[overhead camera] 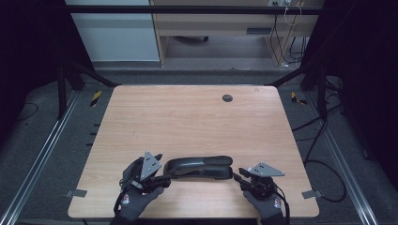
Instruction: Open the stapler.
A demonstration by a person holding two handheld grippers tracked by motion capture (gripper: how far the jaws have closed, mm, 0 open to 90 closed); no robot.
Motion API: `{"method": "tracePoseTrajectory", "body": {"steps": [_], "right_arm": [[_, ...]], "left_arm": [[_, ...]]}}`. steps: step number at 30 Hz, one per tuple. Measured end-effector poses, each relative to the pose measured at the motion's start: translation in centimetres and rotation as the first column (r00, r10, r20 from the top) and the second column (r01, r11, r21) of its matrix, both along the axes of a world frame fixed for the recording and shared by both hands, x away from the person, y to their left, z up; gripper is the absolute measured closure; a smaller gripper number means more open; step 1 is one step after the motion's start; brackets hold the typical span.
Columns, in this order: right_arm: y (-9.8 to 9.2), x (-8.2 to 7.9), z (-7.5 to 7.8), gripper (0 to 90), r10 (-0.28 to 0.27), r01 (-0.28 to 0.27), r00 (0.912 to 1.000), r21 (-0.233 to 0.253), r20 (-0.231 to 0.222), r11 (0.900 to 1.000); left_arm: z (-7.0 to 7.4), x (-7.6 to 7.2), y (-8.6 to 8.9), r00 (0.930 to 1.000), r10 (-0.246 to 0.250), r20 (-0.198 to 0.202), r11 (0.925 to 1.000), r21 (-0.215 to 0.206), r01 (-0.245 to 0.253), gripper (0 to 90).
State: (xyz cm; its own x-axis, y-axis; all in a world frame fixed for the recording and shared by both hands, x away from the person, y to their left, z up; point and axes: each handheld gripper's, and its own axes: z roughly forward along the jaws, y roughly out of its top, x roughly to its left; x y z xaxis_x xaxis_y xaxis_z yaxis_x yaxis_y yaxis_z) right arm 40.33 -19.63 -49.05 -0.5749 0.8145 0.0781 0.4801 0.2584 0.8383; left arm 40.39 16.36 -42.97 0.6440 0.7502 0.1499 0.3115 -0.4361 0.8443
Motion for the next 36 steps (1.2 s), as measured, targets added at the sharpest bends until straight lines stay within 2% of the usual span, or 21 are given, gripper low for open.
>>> {"method": "tracePoseTrajectory", "body": {"steps": [8, 13, 18, 19, 24, 25, 31, 36], "right_arm": [[-0.1, -0.1, 0.0, 64.8, 0.0, 0.0, 1.0, -0.002, 0.002, 1.0], [-0.2, -0.2, 0.1, 64.8, 0.001, -0.001, 1.0, -0.003, 0.003, 1.0], [-0.3, -0.2, 0.1, 64.8, 0.003, -0.003, 1.0, -0.006, 0.009, 1.0], [-0.3, -0.3, 0.2, 64.8, 0.003, -0.003, 1.0, -0.002, 0.003, 1.0], [-0.4, -0.3, 0.2, 64.7, 0.0, 0.0, 0.9999, -0.004, 0.012, 1.0], [-0.4, -0.3, 0.2, 64.7, -0.001, 0.001, 0.9999, -0.004, 0.013, 1.0], [-0.4, -0.2, 0.2, 64.3, -0.005, 0.005, 0.9998, -0.007, 0.017, 1.0], [-0.4, -0.2, 0.2, 64.0, -0.007, 0.007, 0.9999, -0.004, 0.013, 1.0]], "left_arm": [[0.6, -0.9, -1.1, 0.9991, -0.03, 0.031, 0.9993, 0.024, 0.03, 30.6], [0.9, -1.2, -1.7, 0.9976, -0.064, 0.027, 0.9976, 0.029, 0.063, 30.5], [0.9, -1.4, -2.2, 0.9967, -0.076, 0.03, 0.9963, 0.043, 0.074, 30.4], [0.8, -1.4, -2.6, 0.9962, -0.081, 0.032, 0.9952, 0.059, 0.079, 30.4], [0.9, -1.5, -3.3, 0.9948, -0.095, 0.036, 0.9923, 0.083, 0.092, 30.3], [0.9, -1.5, -3.4, 0.994, -0.097, 0.05, 0.9918, 0.088, 0.092, 30.3], [1.1, -1.5, -4.6, 0.9927, -0.103, 0.063, 0.9872, 0.129, 0.094, 29.9], [1.5, -1.4, -6.2, 0.9885, -0.124, 0.086, 0.9804, 0.164, 0.109, 29.8]]}}
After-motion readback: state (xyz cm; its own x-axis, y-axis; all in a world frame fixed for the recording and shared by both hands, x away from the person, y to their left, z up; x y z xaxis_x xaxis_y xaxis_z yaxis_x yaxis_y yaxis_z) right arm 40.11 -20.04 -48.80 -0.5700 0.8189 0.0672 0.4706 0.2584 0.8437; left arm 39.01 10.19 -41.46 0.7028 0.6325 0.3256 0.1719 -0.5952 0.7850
